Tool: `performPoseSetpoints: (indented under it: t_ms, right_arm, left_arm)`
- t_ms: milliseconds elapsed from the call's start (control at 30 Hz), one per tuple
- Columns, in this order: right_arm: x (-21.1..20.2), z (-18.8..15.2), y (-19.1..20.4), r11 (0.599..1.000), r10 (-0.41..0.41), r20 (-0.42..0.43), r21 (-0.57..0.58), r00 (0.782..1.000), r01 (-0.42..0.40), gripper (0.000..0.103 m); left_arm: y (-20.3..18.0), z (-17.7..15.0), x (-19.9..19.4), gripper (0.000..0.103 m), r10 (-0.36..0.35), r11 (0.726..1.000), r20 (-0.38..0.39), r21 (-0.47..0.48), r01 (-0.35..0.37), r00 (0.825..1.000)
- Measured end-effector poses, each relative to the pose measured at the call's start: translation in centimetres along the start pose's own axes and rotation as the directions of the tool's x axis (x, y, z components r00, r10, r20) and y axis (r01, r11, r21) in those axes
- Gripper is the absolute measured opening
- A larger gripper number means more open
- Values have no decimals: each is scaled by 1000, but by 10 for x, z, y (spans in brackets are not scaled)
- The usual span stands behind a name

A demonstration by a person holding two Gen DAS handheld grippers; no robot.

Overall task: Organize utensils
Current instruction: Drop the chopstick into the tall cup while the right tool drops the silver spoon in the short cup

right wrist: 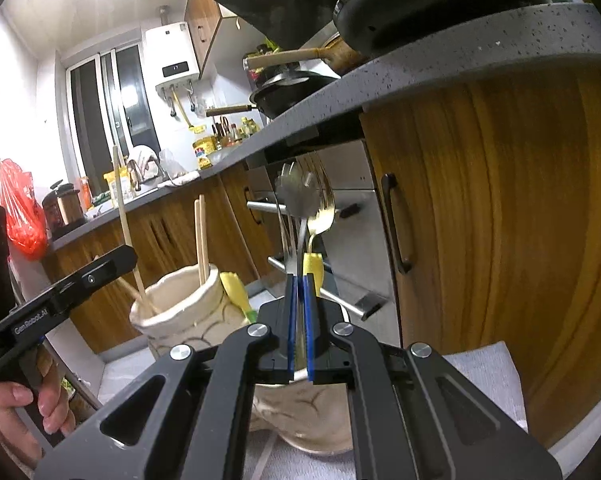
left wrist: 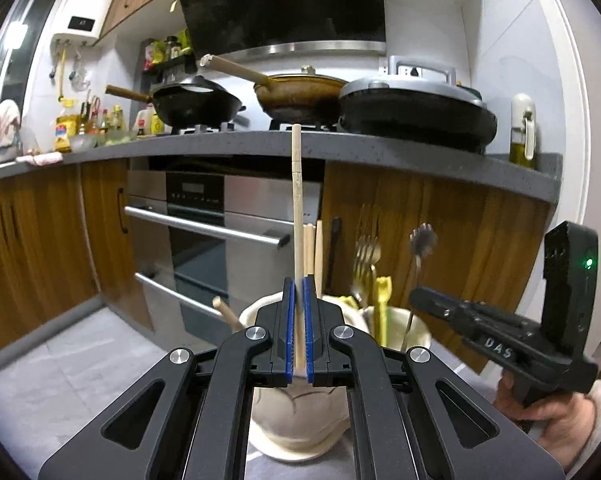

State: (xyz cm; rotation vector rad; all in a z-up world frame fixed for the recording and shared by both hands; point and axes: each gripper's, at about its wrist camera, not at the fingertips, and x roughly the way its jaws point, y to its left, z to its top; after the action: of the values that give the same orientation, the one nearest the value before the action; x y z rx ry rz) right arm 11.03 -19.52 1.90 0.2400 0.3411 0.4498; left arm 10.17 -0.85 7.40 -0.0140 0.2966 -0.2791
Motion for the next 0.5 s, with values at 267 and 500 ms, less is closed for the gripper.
performPoseSetpoints:
  t_ms: [267,500]
  right_arm:
    - [-1,-4,1,1000,-9,-30,-10,1000,9,3]
    - [0,-4,-1,1000,-15,-38,-4,999,15,4]
  left_arm:
    - [0,-3,6,5,26,1000,-43,9,-25,999]
    - [-4,-6,5,12,32,999,-52,28,-31,998]
